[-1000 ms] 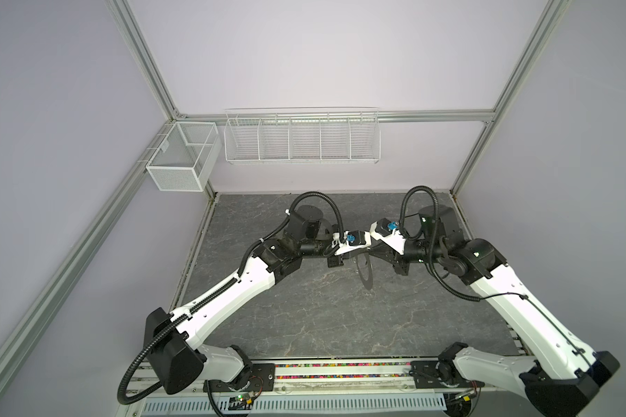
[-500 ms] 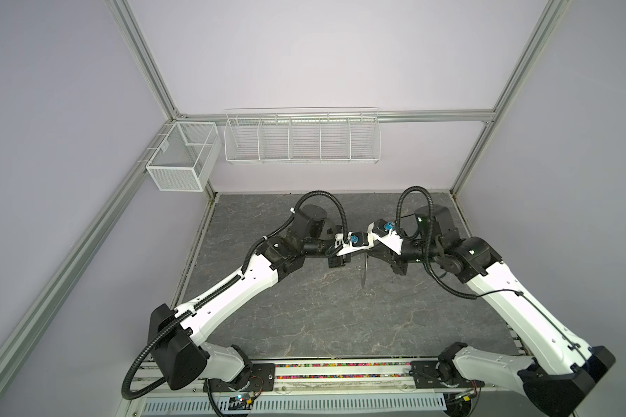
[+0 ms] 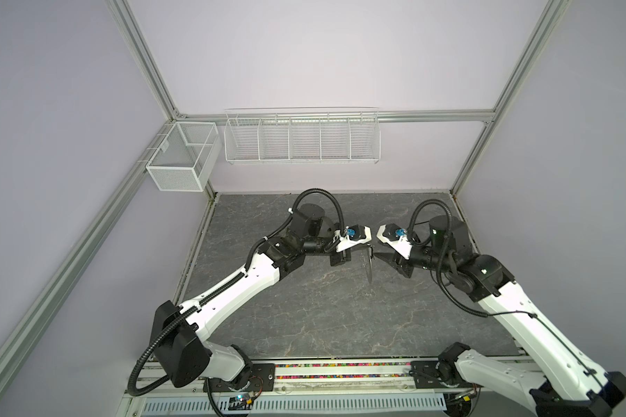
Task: Attach keys to a key ring
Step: Insert the key into the keyring.
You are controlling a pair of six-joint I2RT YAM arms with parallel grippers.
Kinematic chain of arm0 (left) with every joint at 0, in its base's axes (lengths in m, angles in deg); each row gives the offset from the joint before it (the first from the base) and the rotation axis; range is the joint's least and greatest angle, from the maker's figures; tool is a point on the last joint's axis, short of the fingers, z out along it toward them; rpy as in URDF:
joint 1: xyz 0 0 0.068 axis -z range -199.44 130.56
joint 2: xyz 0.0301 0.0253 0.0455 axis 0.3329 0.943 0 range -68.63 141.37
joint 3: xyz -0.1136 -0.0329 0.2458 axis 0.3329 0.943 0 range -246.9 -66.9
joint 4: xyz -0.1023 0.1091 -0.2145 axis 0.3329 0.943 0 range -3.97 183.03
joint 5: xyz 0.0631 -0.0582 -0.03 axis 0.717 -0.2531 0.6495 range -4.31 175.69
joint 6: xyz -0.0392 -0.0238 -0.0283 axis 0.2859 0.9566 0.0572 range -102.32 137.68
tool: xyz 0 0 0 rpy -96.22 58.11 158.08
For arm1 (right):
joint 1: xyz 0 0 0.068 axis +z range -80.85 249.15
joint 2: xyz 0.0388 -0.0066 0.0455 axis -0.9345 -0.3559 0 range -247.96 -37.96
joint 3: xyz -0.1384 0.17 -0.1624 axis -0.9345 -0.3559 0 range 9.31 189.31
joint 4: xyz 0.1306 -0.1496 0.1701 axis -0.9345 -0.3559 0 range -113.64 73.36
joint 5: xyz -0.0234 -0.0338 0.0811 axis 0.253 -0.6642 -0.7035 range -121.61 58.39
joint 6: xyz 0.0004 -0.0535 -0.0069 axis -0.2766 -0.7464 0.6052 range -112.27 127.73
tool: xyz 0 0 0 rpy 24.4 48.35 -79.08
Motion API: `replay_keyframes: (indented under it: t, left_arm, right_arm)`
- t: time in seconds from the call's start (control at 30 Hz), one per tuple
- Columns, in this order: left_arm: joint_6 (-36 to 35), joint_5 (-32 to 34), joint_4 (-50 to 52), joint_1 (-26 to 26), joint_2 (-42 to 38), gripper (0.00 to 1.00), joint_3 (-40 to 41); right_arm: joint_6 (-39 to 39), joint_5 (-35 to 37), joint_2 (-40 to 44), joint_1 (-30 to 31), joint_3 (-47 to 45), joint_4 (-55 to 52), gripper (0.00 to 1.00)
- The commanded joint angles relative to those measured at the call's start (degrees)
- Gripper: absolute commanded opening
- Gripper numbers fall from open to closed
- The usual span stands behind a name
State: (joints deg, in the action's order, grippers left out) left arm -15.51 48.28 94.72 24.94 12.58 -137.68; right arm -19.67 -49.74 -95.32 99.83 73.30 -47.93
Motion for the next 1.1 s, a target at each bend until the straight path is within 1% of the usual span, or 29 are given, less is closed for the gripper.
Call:
replay_keyframes:
  t: [0.0, 0.13, 0.3, 0.37, 0.6, 0.77, 1.03, 1.07]
  left_arm:
    - [11.4, -7.1, -14.6, -2.1, -1.7, 0.0, 3.0]
    - [19.7, -9.9, -24.8, -3.4, -1.4, 0.0, 5.6]
    - [25.3, -10.8, -32.0, -3.4, -0.6, 0.0, 7.0]
    - [26.8, -10.9, -33.9, -3.4, -0.5, 0.0, 7.5]
    - [28.1, -10.8, -35.5, -3.4, -0.3, 0.0, 7.9]
    - [28.4, -10.8, -35.8, -3.4, 0.2, 0.0, 7.6]
    - [28.5, -10.9, -35.4, -3.4, 0.9, 0.0, 7.1]
    - [28.4, -10.9, -35.3, -3.4, 0.9, 0.0, 7.0]
  right_arm:
    - [3.2, 1.0, 2.1, -0.5, -3.0, 7.2, 0.4]
    - [6.1, -0.4, 2.3, -0.4, -4.4, 10.3, 0.41]
    - [8.1, -3.4, 0.5, -0.3, -4.9, 13.8, 0.41]
    - [8.6, -3.3, -0.4, -0.1, -4.5, 14.8, 0.42]
    - [9.2, -1.6, -2.4, 0.5, -3.3, 17.4, 0.42]
    - [9.2, -1.5, -2.3, 0.9, -3.3, 19.6, 0.4]
    - [8.7, 0.1, -2.1, 1.3, -3.3, 20.3, 0.32]
    - [8.5, 0.4, -2.2, 1.4, -3.3, 20.2, 0.3]
